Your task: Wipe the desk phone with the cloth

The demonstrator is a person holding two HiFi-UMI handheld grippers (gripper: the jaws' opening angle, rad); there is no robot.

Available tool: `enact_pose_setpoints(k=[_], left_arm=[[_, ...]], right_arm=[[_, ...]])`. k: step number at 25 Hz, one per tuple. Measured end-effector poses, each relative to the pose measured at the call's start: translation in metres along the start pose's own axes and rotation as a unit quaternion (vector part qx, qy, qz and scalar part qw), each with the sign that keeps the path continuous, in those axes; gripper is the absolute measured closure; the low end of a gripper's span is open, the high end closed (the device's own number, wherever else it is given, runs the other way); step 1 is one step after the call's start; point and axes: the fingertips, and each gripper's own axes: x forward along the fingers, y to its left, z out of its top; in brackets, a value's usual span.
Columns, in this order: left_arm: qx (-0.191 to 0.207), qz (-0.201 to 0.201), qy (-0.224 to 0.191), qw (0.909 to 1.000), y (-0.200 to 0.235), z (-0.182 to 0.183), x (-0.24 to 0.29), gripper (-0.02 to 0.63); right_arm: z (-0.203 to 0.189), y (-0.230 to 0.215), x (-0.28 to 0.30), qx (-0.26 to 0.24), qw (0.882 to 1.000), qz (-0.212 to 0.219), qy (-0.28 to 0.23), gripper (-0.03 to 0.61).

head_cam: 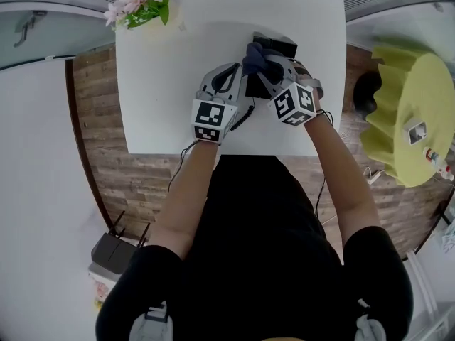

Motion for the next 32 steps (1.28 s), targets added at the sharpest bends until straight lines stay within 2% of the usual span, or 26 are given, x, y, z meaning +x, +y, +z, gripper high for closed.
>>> enact_pose_setpoints(k=[20, 32], left_arm=[[-0.031, 0.017, 0.028, 0.999, -0.017, -0.06, -0.019, 0.604], [-0.035, 0.017, 0.031, 0.9987, -0.026, -0.072, -0.036, 0.604]], right_arm=[[-0.016, 0.068, -0.005, -0.001, 1.0, 0.03, -0.001, 0.474], [-0.026, 0.105, -0.008, -0.001, 0.998, 0.057, 0.015, 0.473]])
